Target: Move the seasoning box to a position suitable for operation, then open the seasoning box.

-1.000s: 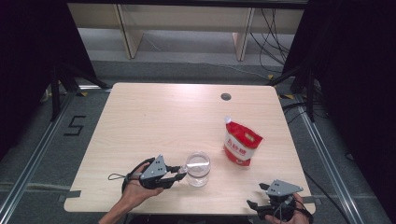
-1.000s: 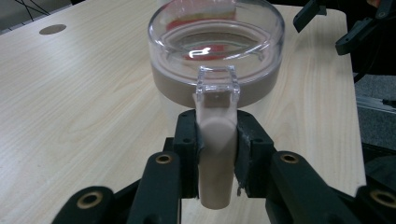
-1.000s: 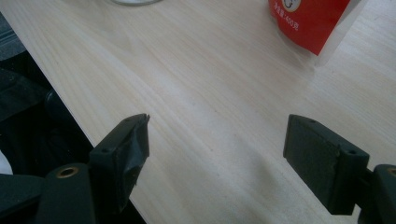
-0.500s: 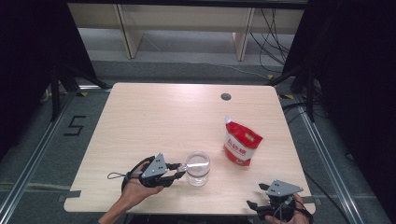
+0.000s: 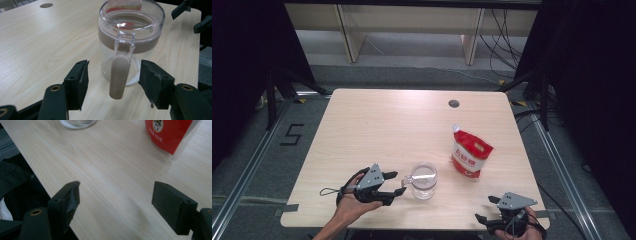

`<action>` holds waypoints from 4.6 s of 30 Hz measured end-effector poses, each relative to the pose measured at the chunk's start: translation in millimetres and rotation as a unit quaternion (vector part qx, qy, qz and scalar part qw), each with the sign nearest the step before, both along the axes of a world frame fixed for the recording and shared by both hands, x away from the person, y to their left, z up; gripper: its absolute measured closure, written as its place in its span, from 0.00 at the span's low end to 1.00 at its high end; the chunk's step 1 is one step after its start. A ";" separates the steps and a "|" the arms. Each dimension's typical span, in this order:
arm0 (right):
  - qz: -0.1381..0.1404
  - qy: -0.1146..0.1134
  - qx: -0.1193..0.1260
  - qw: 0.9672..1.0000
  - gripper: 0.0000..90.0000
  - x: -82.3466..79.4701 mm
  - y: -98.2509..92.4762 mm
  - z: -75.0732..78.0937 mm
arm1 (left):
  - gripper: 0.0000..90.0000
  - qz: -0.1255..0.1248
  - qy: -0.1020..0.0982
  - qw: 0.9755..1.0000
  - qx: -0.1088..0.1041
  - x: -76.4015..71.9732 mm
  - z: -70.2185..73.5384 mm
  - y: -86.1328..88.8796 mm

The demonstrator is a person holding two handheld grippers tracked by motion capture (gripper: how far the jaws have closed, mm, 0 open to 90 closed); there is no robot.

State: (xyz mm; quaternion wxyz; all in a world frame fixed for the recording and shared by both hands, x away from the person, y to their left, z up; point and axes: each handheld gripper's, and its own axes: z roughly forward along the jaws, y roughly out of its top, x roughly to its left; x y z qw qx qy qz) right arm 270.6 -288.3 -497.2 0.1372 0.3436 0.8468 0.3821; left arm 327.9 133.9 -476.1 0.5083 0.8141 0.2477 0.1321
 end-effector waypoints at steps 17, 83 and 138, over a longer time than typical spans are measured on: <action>0.006 -0.026 0.028 0.999 0.27 14.2 15.0 10.8 | 0.47 0.029 0.033 0.998 -0.038 -10.3 17.3 2.1; 0.054 -0.070 0.077 0.993 0.54 42.5 58.9 17.6 | 0.99 0.039 -0.032 0.998 -0.032 -8.3 23.0 -20.2; 0.111 -0.127 0.093 0.981 0.96 49.9 106.2 36.3 | 0.99 0.030 -0.039 0.998 -0.033 -7.6 20.3 -17.8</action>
